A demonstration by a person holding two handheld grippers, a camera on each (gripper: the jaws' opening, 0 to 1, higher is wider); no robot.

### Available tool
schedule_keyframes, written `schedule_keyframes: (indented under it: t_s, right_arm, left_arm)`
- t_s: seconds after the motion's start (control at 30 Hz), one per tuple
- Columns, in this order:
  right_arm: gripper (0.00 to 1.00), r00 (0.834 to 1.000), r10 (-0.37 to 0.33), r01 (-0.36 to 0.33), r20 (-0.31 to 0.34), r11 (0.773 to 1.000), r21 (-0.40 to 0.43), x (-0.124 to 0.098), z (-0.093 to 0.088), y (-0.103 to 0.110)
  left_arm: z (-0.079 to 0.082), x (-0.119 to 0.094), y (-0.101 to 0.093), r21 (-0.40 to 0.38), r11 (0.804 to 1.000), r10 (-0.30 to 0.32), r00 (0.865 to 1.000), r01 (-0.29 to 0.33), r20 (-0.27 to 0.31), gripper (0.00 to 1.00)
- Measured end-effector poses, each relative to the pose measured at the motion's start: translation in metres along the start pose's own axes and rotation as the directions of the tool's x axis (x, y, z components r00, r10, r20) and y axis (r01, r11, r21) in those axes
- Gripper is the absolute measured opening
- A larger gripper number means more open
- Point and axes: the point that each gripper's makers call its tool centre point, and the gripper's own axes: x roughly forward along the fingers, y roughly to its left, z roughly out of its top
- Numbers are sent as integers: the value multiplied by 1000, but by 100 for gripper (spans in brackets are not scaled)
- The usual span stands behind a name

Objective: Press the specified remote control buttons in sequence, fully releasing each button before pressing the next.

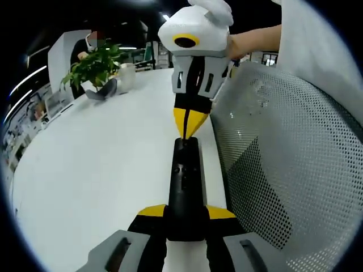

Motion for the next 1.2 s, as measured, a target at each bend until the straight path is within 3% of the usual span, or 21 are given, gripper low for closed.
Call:
schedule_keyframes:
  t_s: [0.13, 0.27, 0.63, 0.97, 1.2]
  right_arm:
    - [0, 999, -32, 33, 8, 992, -119, 0, 7, 6]
    - [0, 1000, -3, 2, 0, 995, -101, 4, 12, 8]
    - [0, 999, 8, -15, -45, 987, -161, 8, 9, 8]
    - [0, 999, -31, 26, -40, 990, -136, 9, 9, 7]
    - [0, 997, -54, 57, 51, 997, -50, 7, 8, 6]
  left_arm:
    - [0, 0, 0, -1, 1000, 0, 1000, 0, 1, 24]
    - [0, 0, 0, 0, 1000, 0, 1000, 0, -1, 24]
    - [0, 0, 0, 0, 1000, -2, 1000, 2, 0, 24]
    - [0, 0, 0, -6, 1000, -5, 1000, 5, 1, 24]
    - [0, 0, 0, 3, 1000, -5, 1000, 5, -4, 24]
